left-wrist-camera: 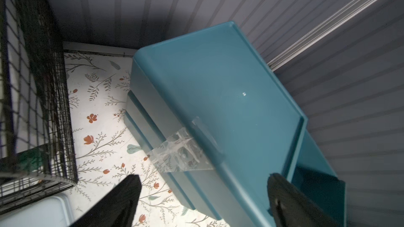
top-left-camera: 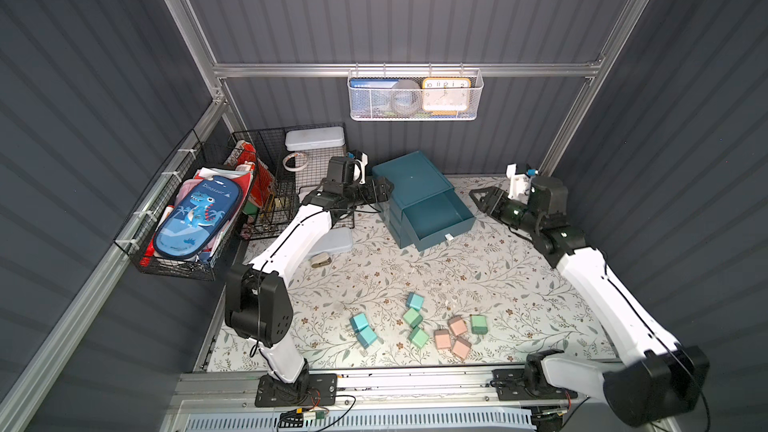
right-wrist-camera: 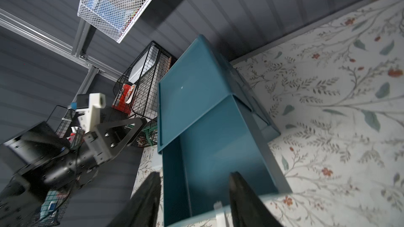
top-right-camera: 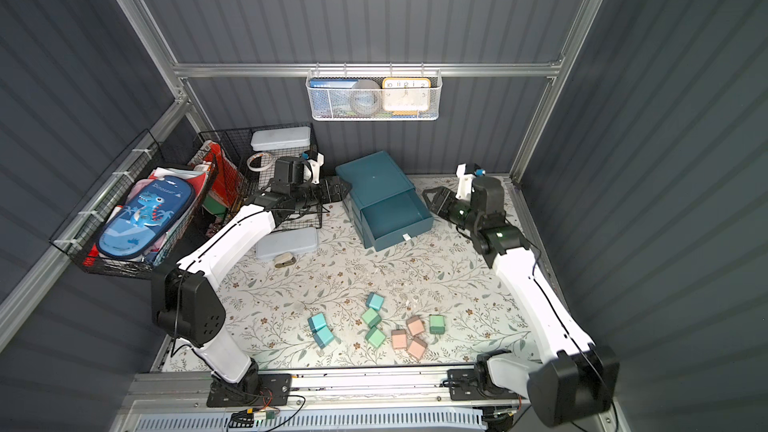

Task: Place the plugs into the drawer by color
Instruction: Adjust the storage box at the center of the board.

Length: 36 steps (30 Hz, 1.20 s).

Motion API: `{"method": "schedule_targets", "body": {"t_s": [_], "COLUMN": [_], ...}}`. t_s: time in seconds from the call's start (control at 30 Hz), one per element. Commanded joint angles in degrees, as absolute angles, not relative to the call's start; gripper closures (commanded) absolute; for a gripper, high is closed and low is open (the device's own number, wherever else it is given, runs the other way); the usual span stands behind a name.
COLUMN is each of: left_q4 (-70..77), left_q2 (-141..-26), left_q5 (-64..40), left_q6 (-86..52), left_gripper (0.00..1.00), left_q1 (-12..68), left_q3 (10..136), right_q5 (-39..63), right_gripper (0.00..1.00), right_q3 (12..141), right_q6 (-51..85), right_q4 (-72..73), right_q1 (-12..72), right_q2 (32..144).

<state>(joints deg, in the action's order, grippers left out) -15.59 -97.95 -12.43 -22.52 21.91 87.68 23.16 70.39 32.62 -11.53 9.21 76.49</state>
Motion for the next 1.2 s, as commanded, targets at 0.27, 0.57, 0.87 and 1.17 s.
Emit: {"method": "schedule_targets", "body": {"t_s": [0.27, 0.57, 0.87, 1.17], "left_q4": [-12.3, -11.9, -12.7, -13.8], "left_q2": [-105.7, -114.8, -121.7, -126.4], "left_q5": [-18.0, -21.7, -21.7, -21.9], "left_q6": [-25.6, -26.4, -26.0, -25.4], "left_gripper": [0.01, 0.01, 0.01, 0.01], "left_q1": [23.1, 23.7, 23.7, 23.7], "left_q3": [91.1, 99.1, 107.4, 113.6], "right_q5": [29.3, 32.1, 33.3, 34.7], "right_gripper": [0.32, 0.27, 0.27, 0.28], "right_q3": [91.1, 92.6, 92.4, 89.9], "right_q6": [20.9, 22.4, 24.2, 25.0], "right_q4": [-17.3, -15.5, -13.2, -11.9], "right_q1": [7.7, 7.6, 7.6, 8.1], "right_q2": [100.6, 105.0, 105.5, 103.7]}}
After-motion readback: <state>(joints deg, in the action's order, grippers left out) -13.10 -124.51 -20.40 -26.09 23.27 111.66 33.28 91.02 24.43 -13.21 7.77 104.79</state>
